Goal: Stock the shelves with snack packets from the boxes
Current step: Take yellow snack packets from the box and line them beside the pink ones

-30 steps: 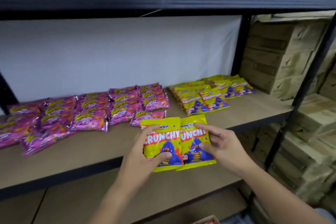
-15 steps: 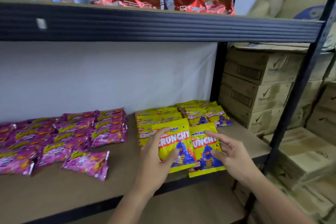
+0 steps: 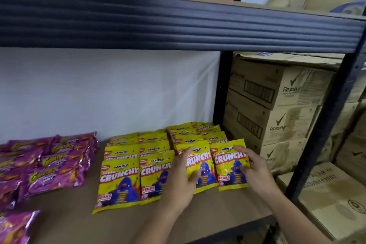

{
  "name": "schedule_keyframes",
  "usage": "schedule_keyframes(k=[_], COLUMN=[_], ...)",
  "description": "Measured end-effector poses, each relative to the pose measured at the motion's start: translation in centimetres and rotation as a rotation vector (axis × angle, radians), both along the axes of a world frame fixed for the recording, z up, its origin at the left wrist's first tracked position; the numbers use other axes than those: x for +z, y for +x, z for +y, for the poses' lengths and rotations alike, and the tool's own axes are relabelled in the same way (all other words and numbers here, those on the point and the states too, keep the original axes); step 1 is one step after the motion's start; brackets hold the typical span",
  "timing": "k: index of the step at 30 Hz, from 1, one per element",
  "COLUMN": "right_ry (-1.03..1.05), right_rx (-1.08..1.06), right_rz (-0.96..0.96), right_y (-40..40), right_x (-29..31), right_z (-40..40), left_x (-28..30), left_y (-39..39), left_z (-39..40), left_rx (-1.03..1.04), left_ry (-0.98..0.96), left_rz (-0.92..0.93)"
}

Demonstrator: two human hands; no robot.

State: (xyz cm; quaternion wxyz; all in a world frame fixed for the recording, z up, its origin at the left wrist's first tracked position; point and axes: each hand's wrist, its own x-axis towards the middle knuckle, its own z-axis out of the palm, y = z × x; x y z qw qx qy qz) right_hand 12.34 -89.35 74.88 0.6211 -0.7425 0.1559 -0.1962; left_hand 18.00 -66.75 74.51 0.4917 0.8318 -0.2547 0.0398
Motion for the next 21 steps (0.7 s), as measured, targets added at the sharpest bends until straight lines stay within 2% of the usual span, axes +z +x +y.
schedule_keyframes(k=[7,15,21], right_ry=[-0.395,-0.571,-0.624], right_rx=[-0.041,0.013,0.045], right_rz=[0.019,0.049,0.102], right_y=[4.1,5.9,5.5], right_x=[-2.1,-2.9,-2.6], right_z=[-3.0,-3.8,-3.0], left_x=[-0.4,0.6,0.4], left_y=[2.1,1.7,1.9], left_z=[-3.9,-5.5,-5.2], left_rx=[0.151,0.269,0.255], left_ry=[0.23,0.528,0.698], left_rz=[-0.031,-0.031,-0.11])
